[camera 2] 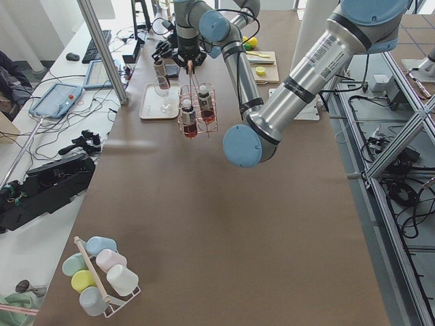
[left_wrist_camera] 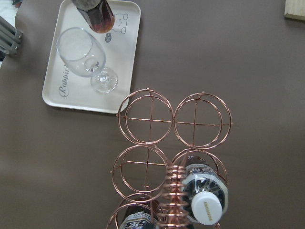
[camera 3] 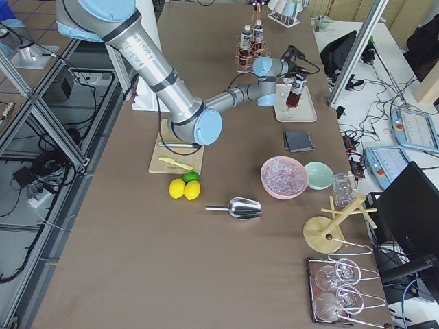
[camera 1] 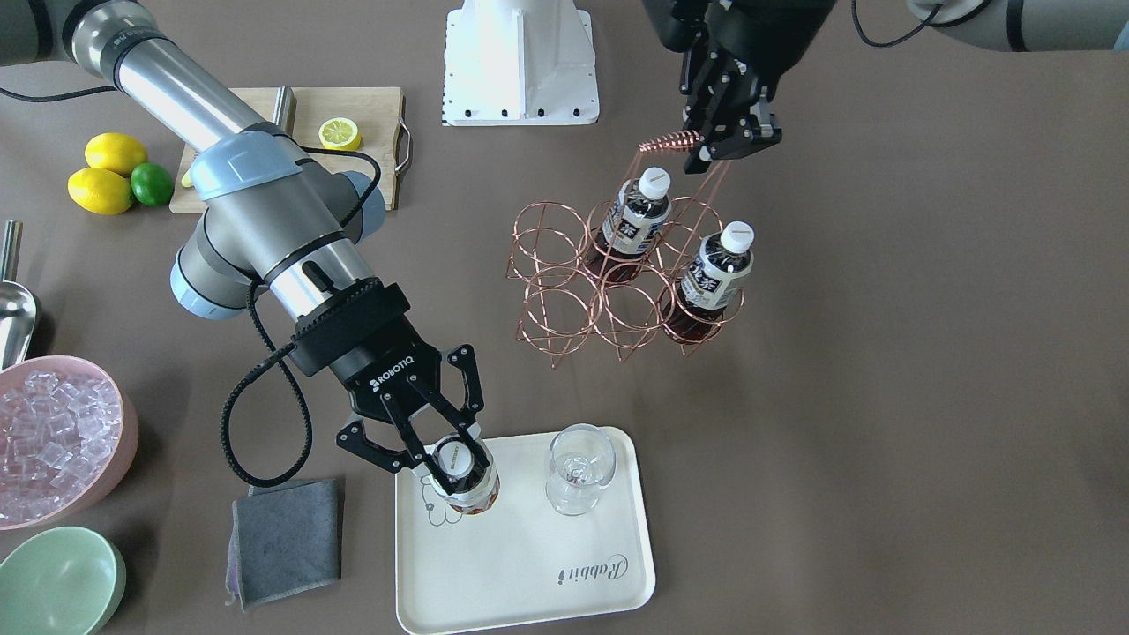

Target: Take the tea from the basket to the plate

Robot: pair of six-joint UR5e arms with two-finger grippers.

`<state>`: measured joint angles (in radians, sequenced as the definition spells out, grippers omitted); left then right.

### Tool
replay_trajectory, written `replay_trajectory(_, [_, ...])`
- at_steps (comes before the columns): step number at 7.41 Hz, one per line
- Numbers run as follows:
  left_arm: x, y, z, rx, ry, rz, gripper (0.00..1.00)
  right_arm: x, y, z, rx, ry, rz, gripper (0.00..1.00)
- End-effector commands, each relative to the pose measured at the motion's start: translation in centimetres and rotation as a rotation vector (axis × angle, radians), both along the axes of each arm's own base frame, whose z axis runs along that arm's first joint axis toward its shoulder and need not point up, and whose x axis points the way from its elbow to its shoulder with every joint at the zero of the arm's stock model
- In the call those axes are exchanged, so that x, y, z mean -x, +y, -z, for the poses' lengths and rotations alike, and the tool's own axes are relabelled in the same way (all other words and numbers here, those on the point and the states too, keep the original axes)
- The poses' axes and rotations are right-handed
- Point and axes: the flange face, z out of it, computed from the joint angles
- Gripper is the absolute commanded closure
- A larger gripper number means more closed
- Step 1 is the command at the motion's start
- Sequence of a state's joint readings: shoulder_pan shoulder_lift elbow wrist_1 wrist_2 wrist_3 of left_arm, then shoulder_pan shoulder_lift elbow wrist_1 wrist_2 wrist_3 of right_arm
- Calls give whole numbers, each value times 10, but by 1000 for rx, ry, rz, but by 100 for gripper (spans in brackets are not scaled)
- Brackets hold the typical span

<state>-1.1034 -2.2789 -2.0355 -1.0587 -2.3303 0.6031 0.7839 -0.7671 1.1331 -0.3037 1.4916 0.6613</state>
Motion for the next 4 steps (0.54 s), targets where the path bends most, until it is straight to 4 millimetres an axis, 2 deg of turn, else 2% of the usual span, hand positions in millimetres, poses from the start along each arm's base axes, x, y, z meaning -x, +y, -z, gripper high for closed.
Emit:
replay_trajectory(1, [85,8,-74,29,-37,54,100,-4,-12,-11,17,14,-48,100])
replay_trajectory(2, [109,14,-100,53,-53,82,100,-5,-14,-10,17,13,-59,100])
replay_trajectory(4, [156,11,-142,114,-88,160,100,12,-17,-31,8,-3,-58,100])
